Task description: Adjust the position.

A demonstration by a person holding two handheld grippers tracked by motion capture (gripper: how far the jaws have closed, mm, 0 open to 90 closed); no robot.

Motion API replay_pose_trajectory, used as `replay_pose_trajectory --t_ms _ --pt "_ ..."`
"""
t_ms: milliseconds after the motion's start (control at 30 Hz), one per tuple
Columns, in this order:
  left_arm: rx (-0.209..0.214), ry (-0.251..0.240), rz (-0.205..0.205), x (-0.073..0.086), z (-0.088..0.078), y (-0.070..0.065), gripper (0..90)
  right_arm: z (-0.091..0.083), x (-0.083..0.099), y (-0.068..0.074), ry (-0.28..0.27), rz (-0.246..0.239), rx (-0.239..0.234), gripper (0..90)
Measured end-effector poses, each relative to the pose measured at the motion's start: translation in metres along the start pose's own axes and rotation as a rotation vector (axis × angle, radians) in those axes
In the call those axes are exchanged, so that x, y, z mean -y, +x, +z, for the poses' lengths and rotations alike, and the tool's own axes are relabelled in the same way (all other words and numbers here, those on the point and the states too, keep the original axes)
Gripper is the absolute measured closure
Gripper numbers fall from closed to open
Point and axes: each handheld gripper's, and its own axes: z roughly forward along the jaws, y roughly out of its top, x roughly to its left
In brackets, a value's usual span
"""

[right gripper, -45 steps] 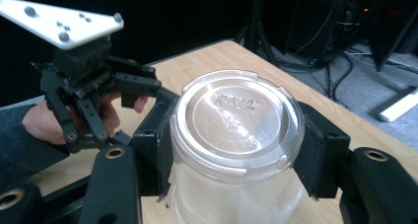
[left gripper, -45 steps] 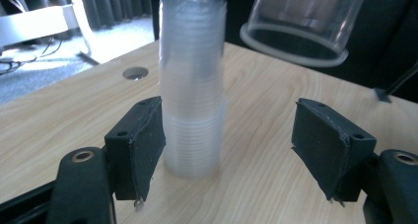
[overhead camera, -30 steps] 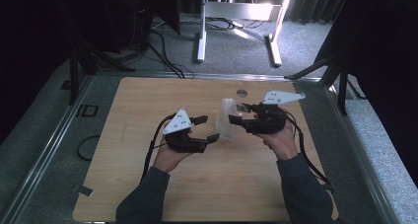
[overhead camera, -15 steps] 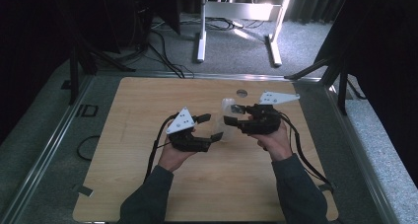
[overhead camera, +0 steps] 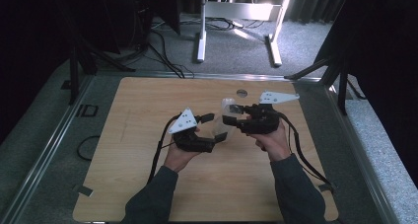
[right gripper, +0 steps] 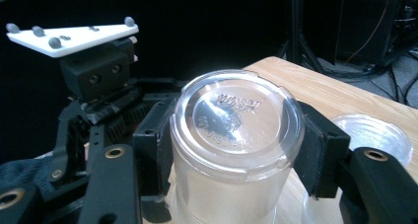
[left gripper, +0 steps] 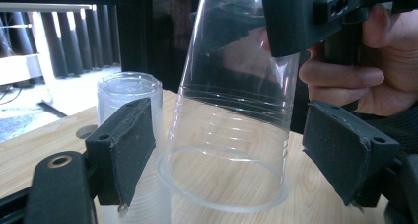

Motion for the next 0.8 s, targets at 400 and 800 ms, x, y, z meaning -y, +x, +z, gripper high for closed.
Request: replay_pose_trajectory --t_ms 400,800 --pt "0.012 -0.016 -0.013 0.0066 0.0056 0.0008 18.9 0.0017 0.0007 -0.0006 -0.006 0.014 -0.015 40.6" --pt "0.021 -0.026 -0.014 0.0063 0.0077 -0.0009 18.2 0.0034 0.0015 -0.0014 -0.013 0.028 -0.032 40.6"
